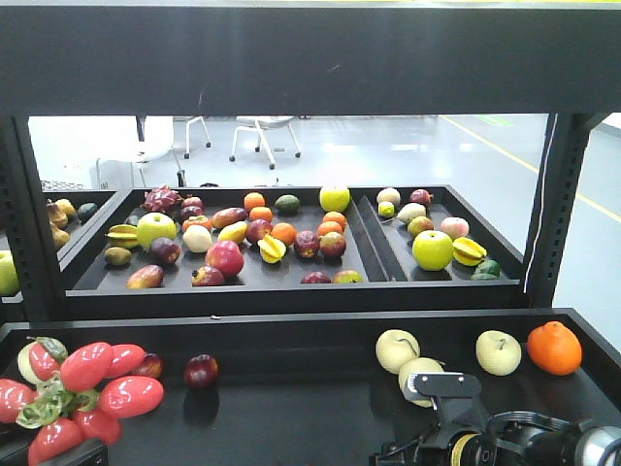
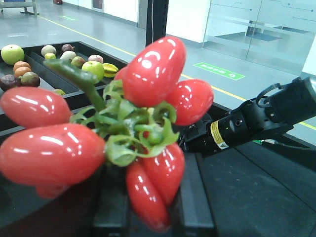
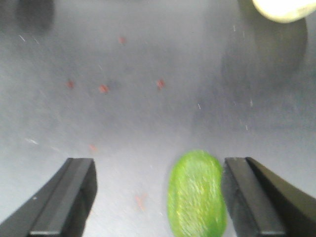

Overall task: Pick snacks and fruit into basket
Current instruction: 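Align the open right gripper around the green avocado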

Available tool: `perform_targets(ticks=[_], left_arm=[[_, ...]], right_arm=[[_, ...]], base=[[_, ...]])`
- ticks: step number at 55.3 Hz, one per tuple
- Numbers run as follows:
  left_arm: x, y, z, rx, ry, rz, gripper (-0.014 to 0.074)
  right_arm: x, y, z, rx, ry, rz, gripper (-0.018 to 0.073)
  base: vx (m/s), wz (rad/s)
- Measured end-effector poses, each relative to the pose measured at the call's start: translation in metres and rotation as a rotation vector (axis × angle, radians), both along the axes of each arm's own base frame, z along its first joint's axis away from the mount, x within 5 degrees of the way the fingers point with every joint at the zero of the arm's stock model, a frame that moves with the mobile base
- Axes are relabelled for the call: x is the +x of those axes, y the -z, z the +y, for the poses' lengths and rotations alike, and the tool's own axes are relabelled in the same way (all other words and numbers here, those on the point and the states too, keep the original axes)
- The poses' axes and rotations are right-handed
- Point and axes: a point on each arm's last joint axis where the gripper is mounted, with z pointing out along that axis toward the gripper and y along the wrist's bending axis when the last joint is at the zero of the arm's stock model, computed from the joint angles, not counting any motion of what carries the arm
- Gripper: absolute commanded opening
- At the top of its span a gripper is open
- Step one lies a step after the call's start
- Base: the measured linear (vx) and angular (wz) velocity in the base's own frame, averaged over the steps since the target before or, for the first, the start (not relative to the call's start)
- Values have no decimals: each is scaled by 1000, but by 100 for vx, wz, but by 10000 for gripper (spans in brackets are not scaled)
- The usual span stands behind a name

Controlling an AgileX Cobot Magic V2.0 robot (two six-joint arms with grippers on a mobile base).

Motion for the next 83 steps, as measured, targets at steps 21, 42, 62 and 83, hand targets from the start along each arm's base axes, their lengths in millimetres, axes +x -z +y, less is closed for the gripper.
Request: perform_targets(ticks=[21,42,62,83], left_arm=[[0,0,0,0,0,0,0],[0,0,0,0,0,0,0],[0,0,0,0,0,0,0],[0,0,0,0,0,0,0]], right_arm=[[1,13,8,35,-81,-10,592],[0,29,-1,-66,-30,62,594],[10,32,-2,-96,-7,67,594],[14,50,-1,-99,7,106,594]], base=[[0,0],[0,0],[0,0],[0,0]])
